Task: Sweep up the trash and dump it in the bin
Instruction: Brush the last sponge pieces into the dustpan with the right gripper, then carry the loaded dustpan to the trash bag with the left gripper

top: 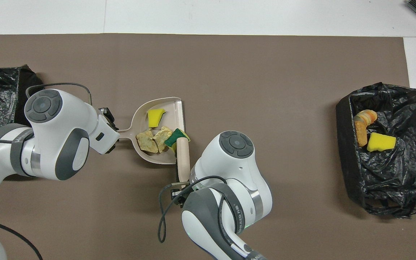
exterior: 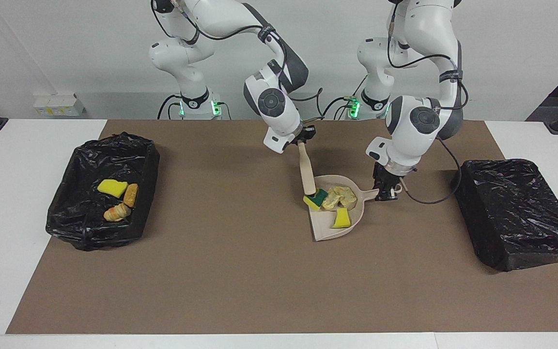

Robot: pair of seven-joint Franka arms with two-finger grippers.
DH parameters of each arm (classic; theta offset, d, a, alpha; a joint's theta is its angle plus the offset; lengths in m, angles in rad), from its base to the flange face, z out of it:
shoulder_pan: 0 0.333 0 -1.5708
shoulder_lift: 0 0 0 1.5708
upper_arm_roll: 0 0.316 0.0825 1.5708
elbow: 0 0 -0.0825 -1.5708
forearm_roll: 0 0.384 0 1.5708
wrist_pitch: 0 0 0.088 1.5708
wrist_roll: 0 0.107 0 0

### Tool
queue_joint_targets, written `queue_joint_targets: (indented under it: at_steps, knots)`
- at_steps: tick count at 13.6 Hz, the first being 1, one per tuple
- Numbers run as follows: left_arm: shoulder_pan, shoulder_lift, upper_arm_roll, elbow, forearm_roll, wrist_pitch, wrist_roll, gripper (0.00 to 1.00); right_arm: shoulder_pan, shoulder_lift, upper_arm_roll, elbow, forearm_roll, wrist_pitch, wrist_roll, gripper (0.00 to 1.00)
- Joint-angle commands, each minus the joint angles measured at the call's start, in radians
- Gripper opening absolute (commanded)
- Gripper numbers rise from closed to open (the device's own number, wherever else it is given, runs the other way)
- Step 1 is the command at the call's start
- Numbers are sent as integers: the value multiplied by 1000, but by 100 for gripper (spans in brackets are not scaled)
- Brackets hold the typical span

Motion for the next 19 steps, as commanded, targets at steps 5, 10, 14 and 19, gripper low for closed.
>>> queue_joint_targets:
  at_steps: [5,10,14,19]
  knots:
    - [41,-3,-4,-25,-37,27,90,0,23,-74,16,-17,141,50,98,0]
    - [51,-6,-4,-29,-49,24,93,0,39,-97,13,4,250,83,188,0]
    - [59,-6,-4,-25,-90,7,98,0,-45,-150,6,29,79,-112,173,0]
    - [169,-18,-8,30,-192,-90,242,0,-67,-218,8,-29,-93,-259,188,0]
